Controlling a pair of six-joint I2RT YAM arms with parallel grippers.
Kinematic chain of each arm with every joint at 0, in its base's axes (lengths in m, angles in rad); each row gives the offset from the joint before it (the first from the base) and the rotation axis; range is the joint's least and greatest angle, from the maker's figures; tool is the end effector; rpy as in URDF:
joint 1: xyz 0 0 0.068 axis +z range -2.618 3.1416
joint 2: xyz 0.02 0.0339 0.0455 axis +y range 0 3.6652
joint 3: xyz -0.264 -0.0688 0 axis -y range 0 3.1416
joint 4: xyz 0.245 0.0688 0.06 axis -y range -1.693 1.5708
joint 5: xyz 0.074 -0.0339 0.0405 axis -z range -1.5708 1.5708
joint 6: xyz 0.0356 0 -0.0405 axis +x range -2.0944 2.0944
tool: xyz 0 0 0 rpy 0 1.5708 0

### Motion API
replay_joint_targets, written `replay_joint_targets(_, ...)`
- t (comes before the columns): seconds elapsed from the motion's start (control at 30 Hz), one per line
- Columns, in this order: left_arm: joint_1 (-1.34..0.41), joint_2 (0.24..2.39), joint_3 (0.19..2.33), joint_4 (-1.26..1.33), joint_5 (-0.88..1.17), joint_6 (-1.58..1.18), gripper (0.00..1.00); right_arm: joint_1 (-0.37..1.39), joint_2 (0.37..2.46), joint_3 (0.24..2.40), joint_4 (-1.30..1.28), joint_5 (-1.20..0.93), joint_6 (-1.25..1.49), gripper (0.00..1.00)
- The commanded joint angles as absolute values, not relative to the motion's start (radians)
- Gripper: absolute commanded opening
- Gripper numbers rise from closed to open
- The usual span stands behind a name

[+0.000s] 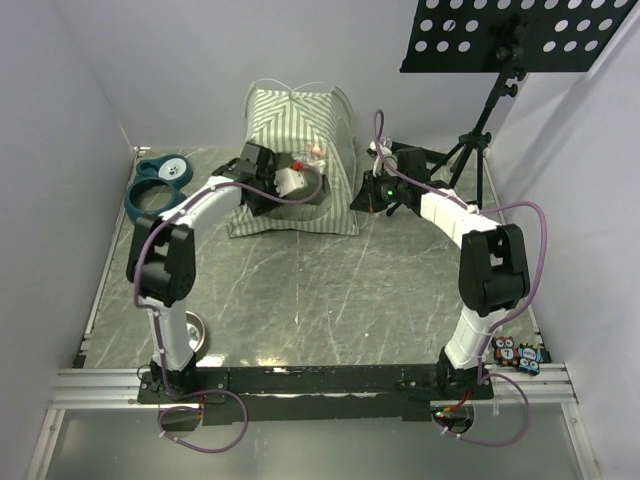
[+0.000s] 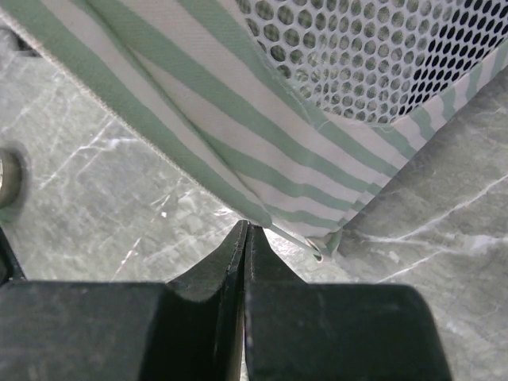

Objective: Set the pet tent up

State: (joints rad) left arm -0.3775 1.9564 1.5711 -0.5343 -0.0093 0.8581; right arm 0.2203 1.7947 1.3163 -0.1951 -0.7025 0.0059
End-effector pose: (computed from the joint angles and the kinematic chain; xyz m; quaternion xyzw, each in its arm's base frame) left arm 0.4048 -0.1601 0.2345 0.5476 0.7732 0.0804 0.3096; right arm 0.3881 0.1105 0.2483 -0.2389 0.8252 0.3540 0.3697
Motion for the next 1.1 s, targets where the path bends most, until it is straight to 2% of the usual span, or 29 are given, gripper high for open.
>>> replay_joint_targets(0.0,-0.376,1.793,1.537,-0.402,0.335,0.706,0.66,0.227,1.714,1.299,-0.124,-0.713,0.066,0.00)
replay_joint_targets(0.17,-0.376,1.784,1.514,-0.298,0.566,0.568,0.64,0.227,1.701,1.304,-0.132,-0.742,0.074,0.01)
replay_joint_targets(0.23,-0.374,1.758,1.505,-0.273,0.642,0.529,0.67,0.226,1.686,1.301,-0.123,-0.729,0.069,0.23)
replay_joint_targets(0.37,-0.374,1.649,1.439,-0.264,0.739,0.509,0.75,0.224,1.655,1.310,-0.129,-0.706,0.049,0.48)
replay_joint_targets(0.43,-0.374,1.589,1.396,-0.249,0.689,0.441,0.79,0.222,1.640,1.318,-0.141,-0.698,0.040,0.56)
replay_joint_targets(0.57,-0.287,1.505,1.341,-0.186,0.594,0.170,0.81,0.222,1.594,1.318,-0.134,-0.696,0.044,0.60)
replay_joint_targets(0.63,-0.207,1.447,1.226,-0.012,0.566,-0.063,0.82,0.225,1.572,1.312,-0.123,-0.687,0.055,0.61)
replay_joint_targets(0.7,-0.180,1.382,1.088,0.172,0.555,-0.167,0.93,0.238,1.563,1.307,-0.120,-0.660,0.051,0.66)
replay_joint_targets(0.77,-0.196,1.336,0.981,0.332,0.540,-0.169,0.99,0.250,1.575,1.308,-0.124,-0.632,0.038,0.70)
replay_joint_targets(0.83,-0.231,1.325,0.910,0.454,0.560,-0.131,1.00,0.262,1.601,1.324,-0.130,-0.603,0.019,0.77)
replay_joint_targets(0.97,-0.317,1.409,0.876,0.595,0.532,-0.026,1.00,0.285,1.686,1.373,-0.112,-0.543,-0.034,0.79)
replay_joint_targets(1.07,-0.354,1.538,0.867,0.791,0.439,0.050,1.00,0.291,1.756,1.423,-0.106,-0.497,-0.040,0.78)
